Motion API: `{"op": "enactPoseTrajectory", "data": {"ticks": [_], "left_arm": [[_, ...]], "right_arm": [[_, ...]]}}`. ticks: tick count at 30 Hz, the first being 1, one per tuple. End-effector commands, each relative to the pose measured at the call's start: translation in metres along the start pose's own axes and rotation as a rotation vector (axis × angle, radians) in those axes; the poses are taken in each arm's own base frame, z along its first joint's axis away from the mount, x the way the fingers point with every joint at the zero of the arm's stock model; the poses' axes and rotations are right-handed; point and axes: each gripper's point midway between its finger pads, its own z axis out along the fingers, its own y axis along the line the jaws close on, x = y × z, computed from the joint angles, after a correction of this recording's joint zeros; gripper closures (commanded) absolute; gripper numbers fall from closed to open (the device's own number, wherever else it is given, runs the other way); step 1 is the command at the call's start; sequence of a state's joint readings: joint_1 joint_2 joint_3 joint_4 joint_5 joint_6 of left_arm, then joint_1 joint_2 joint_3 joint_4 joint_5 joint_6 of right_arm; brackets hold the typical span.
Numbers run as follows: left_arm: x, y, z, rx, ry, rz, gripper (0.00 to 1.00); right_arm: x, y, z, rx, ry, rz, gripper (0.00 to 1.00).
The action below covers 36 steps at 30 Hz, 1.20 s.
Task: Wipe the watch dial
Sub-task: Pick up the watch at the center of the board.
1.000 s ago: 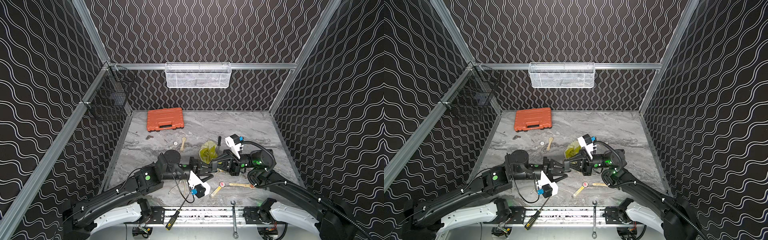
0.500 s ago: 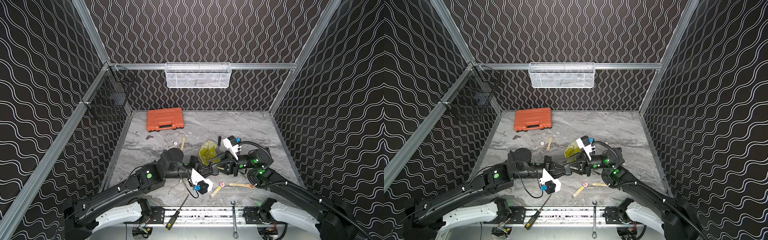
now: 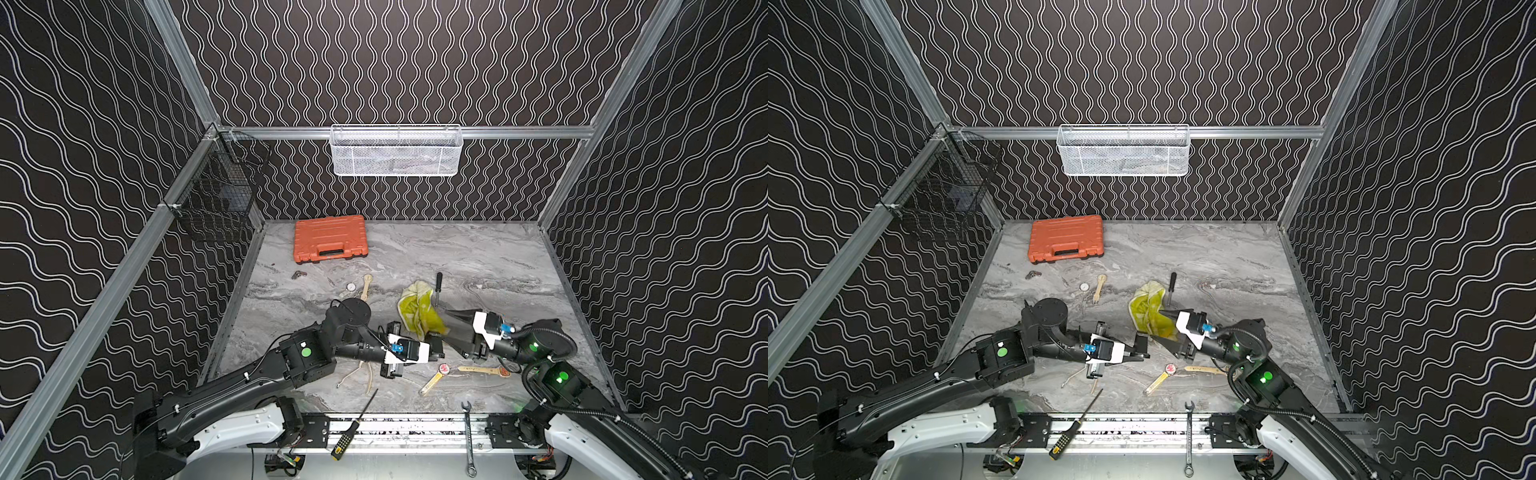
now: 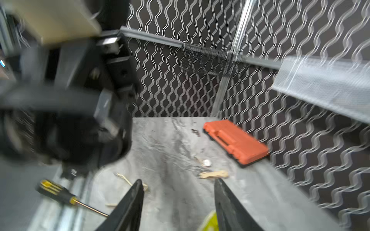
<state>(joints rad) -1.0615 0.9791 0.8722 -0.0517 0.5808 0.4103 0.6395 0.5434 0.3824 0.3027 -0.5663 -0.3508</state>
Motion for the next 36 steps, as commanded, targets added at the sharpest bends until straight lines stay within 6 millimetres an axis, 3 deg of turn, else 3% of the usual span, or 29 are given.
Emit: {"op": "enactPoseTrajectory", "data": {"ticks": [1, 9, 13, 21, 24, 28, 32, 36], "left_arm": [[-0.016, -0.009, 0.001, 0.067, -0.077, -0.112, 1.00], [-0.014, -0.015, 0.004, 0.106, -0.102, -0.154, 1.00], [-0.009, -0.015, 0.006, 0.108, -0.088, -0.166, 1.00], [0.000, -0.013, 0.011, 0.102, -0.065, -0.191, 1.00], [0.002, -0.013, 0.015, 0.111, -0.057, -0.214, 1.00], [0.002, -0.013, 0.017, 0.126, -0.048, -0.222, 1.00], [-0.002, -0.016, 0.017, 0.145, -0.073, -0.206, 0.79], [0.003, -0.017, 0.013, 0.115, -0.082, -0.140, 0.71]], "right_arm": [[-0.010, 0.005, -0.006, 0.002, -0.055, -0.299, 0.42], [-0.037, 0.038, -0.010, -0.181, -0.201, -0.405, 0.46], [-0.047, 0.042, -0.006, -0.222, -0.238, -0.354, 0.51], [-0.062, 0.046, -0.006, -0.244, -0.311, -0.295, 0.52], [-0.061, 0.048, -0.003, -0.259, -0.307, -0.286, 0.64], [-0.064, 0.050, -0.001, -0.279, -0.310, -0.246, 0.98], [-0.069, 0.041, 0.000, -0.247, -0.286, -0.172, 1.00], [-0.077, 0.034, 0.001, -0.229, -0.290, -0.071, 1.00]]}}
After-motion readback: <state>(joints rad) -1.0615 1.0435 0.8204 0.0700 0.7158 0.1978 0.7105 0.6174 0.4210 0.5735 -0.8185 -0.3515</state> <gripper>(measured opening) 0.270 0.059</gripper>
